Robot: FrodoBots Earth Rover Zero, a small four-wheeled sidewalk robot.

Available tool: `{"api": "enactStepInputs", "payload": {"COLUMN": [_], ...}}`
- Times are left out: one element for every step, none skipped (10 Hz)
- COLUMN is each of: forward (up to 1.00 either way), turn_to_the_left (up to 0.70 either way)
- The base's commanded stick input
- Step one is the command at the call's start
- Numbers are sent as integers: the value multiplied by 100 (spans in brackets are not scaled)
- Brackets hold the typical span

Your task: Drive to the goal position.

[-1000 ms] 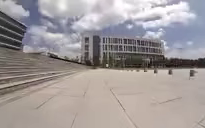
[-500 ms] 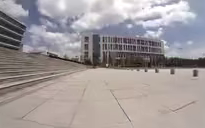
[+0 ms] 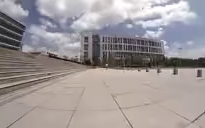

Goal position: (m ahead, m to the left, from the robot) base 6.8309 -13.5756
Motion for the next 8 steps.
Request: {"api": "enactStepInputs", "payload": {"forward": [70, 70, 70, 70, 70, 70, 70, 70], "turn_to_the_left": [0, 0, 0, 0, 0, 0, 0, 0]}}
